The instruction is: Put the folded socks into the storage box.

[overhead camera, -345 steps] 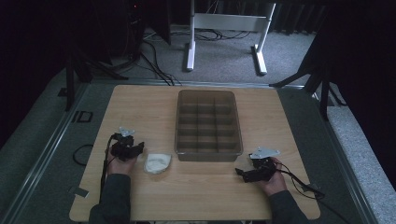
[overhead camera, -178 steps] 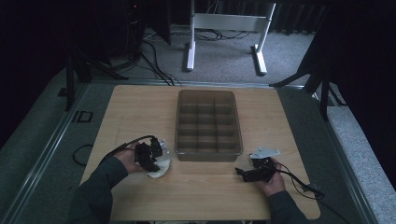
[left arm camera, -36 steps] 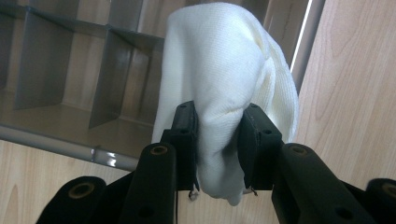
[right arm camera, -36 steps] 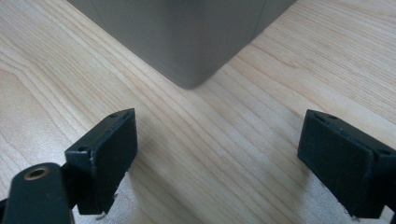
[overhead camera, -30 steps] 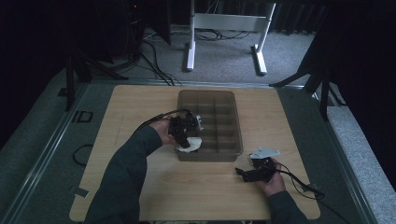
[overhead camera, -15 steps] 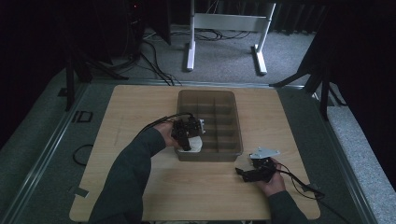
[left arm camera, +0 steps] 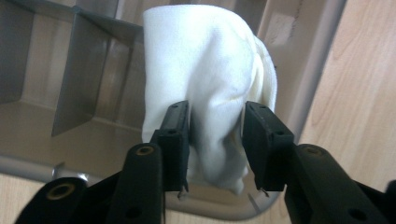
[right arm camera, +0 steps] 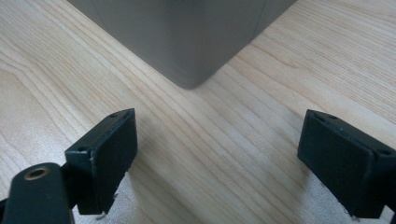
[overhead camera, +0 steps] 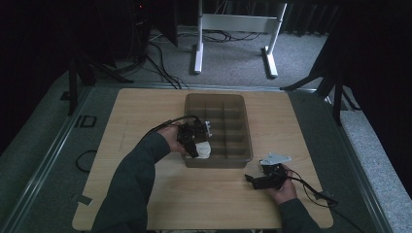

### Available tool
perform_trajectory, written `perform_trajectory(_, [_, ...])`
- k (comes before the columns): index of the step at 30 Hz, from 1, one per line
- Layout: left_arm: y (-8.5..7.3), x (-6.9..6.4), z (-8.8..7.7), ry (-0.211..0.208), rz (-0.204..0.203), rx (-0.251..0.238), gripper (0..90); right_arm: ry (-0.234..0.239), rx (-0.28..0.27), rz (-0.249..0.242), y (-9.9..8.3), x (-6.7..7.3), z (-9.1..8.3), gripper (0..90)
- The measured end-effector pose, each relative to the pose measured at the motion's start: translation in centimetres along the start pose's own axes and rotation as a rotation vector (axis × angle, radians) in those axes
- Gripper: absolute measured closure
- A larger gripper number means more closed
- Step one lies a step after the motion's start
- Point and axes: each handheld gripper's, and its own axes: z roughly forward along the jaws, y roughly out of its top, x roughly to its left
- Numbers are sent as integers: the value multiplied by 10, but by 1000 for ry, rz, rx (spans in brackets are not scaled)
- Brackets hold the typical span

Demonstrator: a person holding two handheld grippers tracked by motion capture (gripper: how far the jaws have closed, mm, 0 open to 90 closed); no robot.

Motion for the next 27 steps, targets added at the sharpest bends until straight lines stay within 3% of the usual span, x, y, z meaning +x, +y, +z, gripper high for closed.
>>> perform_trajectory(7, [-4,-1,-17,0,0,-79,577,0,-1,1,0,0,0,117])
perform_trajectory(11, [-4,-1,-26,6,0,-131,625,0,-1,1,0,0,0,117])
perform_trajectory(15, [-2,0,-26,35,3,-130,689,0,-2,2,0,0,0,116])
perform_trajectory(20, [2,1,-18,69,19,-83,778,0,-1,0,0,0,0,116])
perform_trajectory(23, [6,2,-14,87,18,-80,820,0,0,0,0,0,0,117])
perform_trajectory(27, [11,3,-9,93,21,-63,878,0,0,0,0,0,0,117])
